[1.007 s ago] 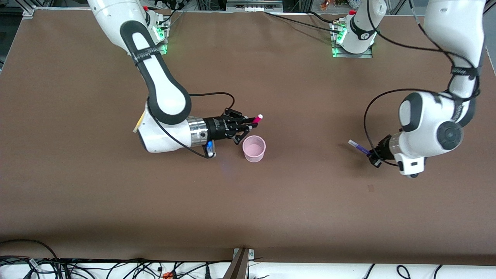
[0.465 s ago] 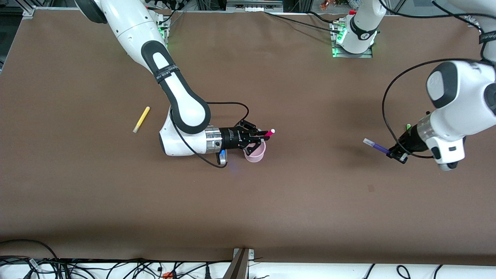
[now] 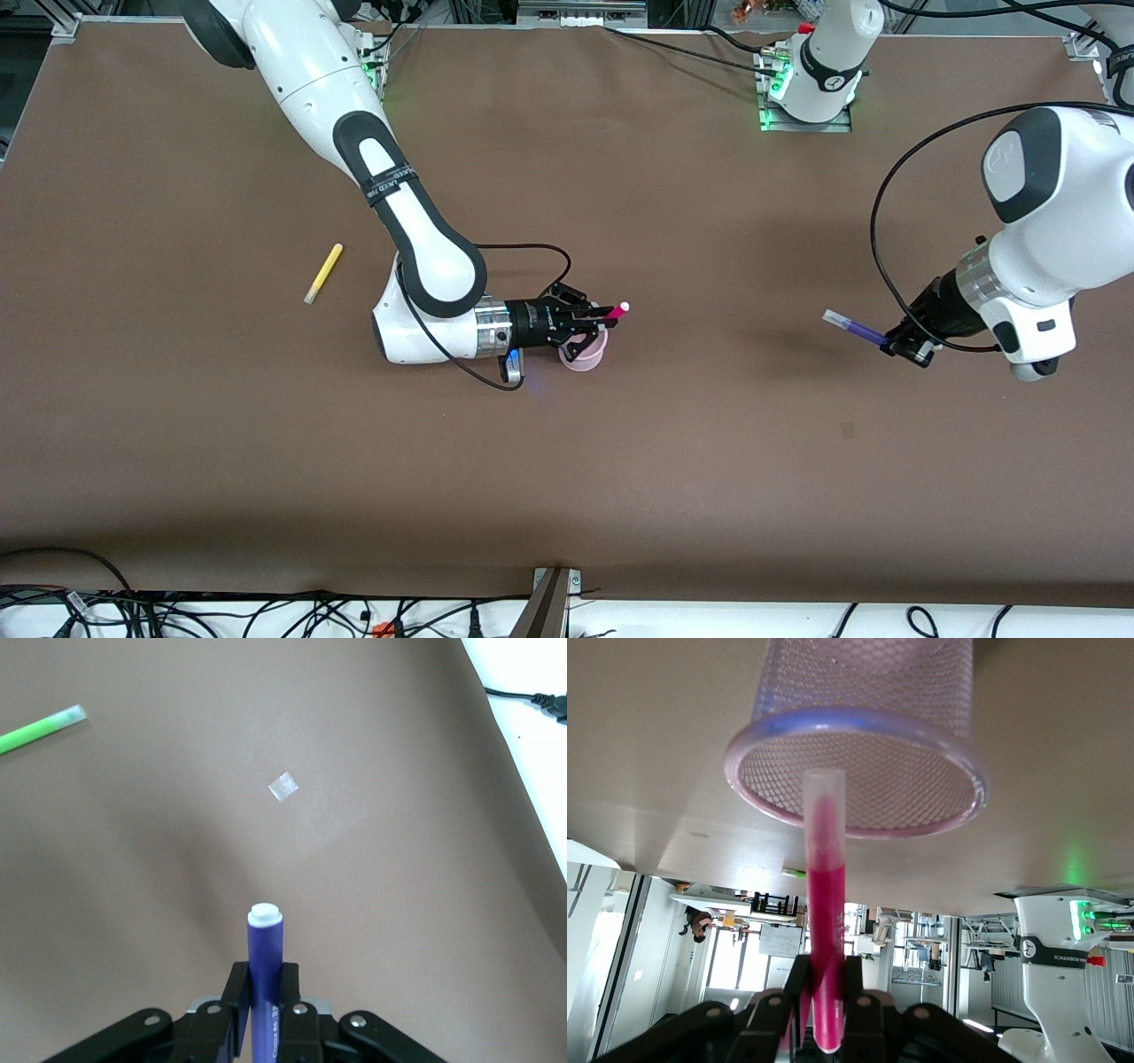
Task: Organize pens into pink holder with both arms
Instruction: 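Drop the pink marker into the cup while the left gripper carries purple marker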
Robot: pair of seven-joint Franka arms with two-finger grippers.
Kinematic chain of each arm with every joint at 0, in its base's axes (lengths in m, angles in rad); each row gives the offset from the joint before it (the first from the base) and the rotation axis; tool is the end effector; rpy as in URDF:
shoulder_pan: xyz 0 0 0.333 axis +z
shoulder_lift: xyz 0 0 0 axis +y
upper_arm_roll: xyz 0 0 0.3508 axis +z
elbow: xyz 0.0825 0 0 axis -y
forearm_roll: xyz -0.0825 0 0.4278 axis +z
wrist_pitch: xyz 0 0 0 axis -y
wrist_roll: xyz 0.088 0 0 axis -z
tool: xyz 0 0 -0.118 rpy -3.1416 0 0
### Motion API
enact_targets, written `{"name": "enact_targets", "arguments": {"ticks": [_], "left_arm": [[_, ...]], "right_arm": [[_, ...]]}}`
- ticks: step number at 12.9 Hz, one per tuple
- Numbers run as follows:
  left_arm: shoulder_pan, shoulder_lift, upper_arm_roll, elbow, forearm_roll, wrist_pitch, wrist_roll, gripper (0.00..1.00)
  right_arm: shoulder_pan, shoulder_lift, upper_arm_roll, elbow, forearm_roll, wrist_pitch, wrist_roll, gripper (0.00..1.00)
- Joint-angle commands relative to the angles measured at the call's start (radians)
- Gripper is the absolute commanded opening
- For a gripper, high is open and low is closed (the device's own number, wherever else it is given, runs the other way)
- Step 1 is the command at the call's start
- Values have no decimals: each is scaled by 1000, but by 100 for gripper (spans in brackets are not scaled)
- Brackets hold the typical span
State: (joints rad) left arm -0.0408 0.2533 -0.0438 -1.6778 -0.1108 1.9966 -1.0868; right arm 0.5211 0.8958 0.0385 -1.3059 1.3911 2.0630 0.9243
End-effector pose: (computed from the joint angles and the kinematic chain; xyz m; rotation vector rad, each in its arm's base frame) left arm 0.6899 -0.0640 0.4670 2.6081 1.5045 -0.0121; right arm 0.6680 0.4811 0.2166 -1.7428 1.2226 1.0625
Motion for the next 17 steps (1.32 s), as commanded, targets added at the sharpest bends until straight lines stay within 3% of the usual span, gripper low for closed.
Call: {"name": "enact_targets", "arguments": {"ticks": [1, 3, 7, 9, 11, 14, 17], "left_arm": [[-2, 4, -7, 18, -18, -21, -34, 0], [-36, 6, -8, 20, -10, -19, -88, 0], [-166, 46, -7, 93, 6, -10, -325, 0], [-258, 79, -7, 118, 97, -7, -504, 0], [-335, 145, -7, 180, 178, 10, -684, 0], [-436, 263, -4, 285, 348, 11, -939, 0], [-539, 363, 7, 386, 505, 21, -1114, 0]], "right_arm": [[-12, -3, 4, 33, 17, -6, 1, 100], [-18, -44, -14, 34, -24, -12, 36, 100], [-41, -177, -66, 37, -341, -131, 41, 100], [-43, -271, -91, 31, -545, -225, -46, 100], [-43, -352, -139, 27, -692, -350, -146, 100], [-43, -509, -236, -59, -796, -440, -339, 100], [-43, -651, -293, -156, -964, -489, -528, 100]]}}
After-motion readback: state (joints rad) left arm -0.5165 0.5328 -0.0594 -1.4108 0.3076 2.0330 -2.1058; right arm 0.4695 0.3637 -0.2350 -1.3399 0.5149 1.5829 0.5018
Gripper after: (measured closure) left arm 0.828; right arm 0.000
